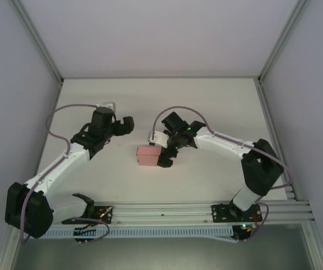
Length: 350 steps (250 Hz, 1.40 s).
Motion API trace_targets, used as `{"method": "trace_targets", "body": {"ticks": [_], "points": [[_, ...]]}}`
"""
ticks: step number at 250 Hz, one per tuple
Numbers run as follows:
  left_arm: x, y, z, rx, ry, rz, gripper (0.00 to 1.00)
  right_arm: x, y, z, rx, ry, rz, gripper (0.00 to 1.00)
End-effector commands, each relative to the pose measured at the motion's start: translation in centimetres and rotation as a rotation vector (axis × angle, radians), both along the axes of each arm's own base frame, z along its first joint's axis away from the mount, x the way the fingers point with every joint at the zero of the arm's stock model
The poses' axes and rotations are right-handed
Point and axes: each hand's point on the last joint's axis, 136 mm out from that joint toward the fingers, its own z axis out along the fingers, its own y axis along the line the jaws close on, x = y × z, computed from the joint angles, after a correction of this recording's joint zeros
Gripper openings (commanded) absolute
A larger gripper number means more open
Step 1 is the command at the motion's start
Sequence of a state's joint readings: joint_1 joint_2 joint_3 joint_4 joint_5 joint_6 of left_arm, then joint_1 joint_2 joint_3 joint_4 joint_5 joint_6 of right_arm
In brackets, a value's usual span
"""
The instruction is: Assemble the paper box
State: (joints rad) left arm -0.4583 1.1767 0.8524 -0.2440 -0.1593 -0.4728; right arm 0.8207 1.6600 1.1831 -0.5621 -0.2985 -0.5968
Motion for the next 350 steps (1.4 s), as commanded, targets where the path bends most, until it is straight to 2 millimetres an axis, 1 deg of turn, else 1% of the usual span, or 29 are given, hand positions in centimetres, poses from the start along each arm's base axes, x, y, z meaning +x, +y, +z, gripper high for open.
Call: {"method": "trace_targets", "body": {"ticks": [1, 16, 33, 45, 67, 85, 95, 118, 123, 130, 143, 157, 166, 178, 198, 226, 235, 254, 277, 284, 293, 301, 308, 319, 331, 350], "points": [[-0.3, 1.5, -0.7, 0.056, 0.011, 0.020, 1.00, -0.7, -0.9, -2.0, -0.160, -0.027, 0.135, 0.93], [-0.3, 1.8, -0.7, 0.061, 0.012, 0.026, 1.00, -0.9, -0.6, -2.6, -0.200, -0.021, 0.159, 0.79], [-0.3, 2.2, -0.6, 0.063, 0.010, 0.037, 1.00, -1.0, -0.4, -3.1, -0.239, -0.031, 0.174, 0.57], [-0.3, 2.5, -0.4, 0.069, 0.004, 0.045, 1.00, -0.7, -0.3, -3.2, -0.260, -0.063, 0.172, 0.47], [-0.4, 3.2, 0.0, 0.087, -0.010, 0.072, 1.00, 0.0, -0.3, -3.0, -0.280, -0.133, 0.148, 0.38], [-0.4, 4.0, 0.5, 0.102, -0.028, 0.103, 1.00, 1.4, -0.2, -2.2, -0.287, -0.234, 0.100, 0.33], [-0.5, 4.4, 0.8, 0.111, -0.038, 0.119, 1.00, 2.4, -0.2, -1.6, -0.293, -0.309, 0.066, 0.32], [-0.6, 5.4, 1.4, 0.129, -0.062, 0.161, 1.00, 4.9, -0.1, 1.0, -0.269, -0.513, -0.032, 0.32], [-0.6, 5.5, 1.6, 0.132, -0.068, 0.168, 1.00, 5.2, 0.0, 1.5, -0.254, -0.545, -0.041, 0.32], [-0.7, 5.8, 1.8, 0.133, -0.078, 0.181, 1.00, 6.1, -0.1, 2.7, -0.240, -0.622, -0.079, 0.34], [-0.8, 6.1, 2.1, 0.136, -0.091, 0.192, 1.00, 7.3, 0.0, 4.6, -0.198, -0.760, -0.123, 0.33], [-0.9, 6.3, 2.2, 0.138, -0.101, 0.200, 1.00, 8.3, -0.2, 5.8, -0.168, -0.907, -0.141, 0.35], [-0.9, 6.5, 2.3, 0.142, -0.106, 0.206, 1.00, 8.9, -0.5, 6.5, -0.146, -0.998, -0.168, 0.33], [-1.0, 7.0, 2.3, 0.151, -0.114, 0.225, 1.00, 9.6, -0.8, 6.8, -0.128, -1.095, -0.185, 0.35], [-1.0, 7.5, 2.4, 0.163, -0.123, 0.249, 1.00, 10.2, -1.4, 5.2, -0.182, -1.165, -0.148, 0.36], [-1.1, 8.1, 2.5, 0.172, -0.139, 0.272, 1.00, 11.6, -2.3, 2.0, -0.224, -1.184, -0.134, 0.35], [-1.1, 8.2, 2.5, 0.174, -0.143, 0.281, 1.00, 12.0, -2.6, 1.4, -0.221, -1.192, -0.146, 0.36], [-1.2, 8.4, 2.3, 0.182, -0.142, 0.286, 1.00, 12.5, -3.0, 0.2, -0.210, -1.202, -0.165, 0.40], [-1.2, 8.8, 2.1, 0.191, -0.141, 0.297, 1.00, 13.0, -3.8, -2.0, -0.232, -1.159, -0.178, 0.44], [-1.2, 8.8, 2.1, 0.194, -0.143, 0.297, 1.00, 12.8, -3.9, -2.7, -0.243, -1.140, -0.162, 0.47], [-1.2, 8.8, 2.1, 0.197, -0.144, 0.298, 1.00, 12.5, -4.1, -3.5, -0.252, -1.115, -0.142, 0.53], [-1.2, 8.9, 2.2, 0.196, -0.146, 0.301, 1.00, 12.0, -4.0, -4.0, -0.249, -1.085, -0.126, 0.62], [-1.2, 8.9, 2.2, 0.196, -0.148, 0.300, 1.00, 11.6, -4.0, -4.2, -0.241, -1.052, -0.120, 0.71], [-1.2, 8.9, 2.3, 0.196, -0.152, 0.299, 1.00, 11.0, -3.8, -4.3, -0.223, -0.985, -0.113, 0.84], [-1.2, 8.9, 2.4, 0.196, -0.155, 0.298, 1.00, 10.2, -3.6, -4.1, -0.198, -0.899, -0.108, 0.90], [-1.2, 9.0, 2.4, 0.202, -0.158, 0.301, 1.00, 8.9, -3.4, -3.4, -0.180, -0.788, -0.092, 0.95]]}}
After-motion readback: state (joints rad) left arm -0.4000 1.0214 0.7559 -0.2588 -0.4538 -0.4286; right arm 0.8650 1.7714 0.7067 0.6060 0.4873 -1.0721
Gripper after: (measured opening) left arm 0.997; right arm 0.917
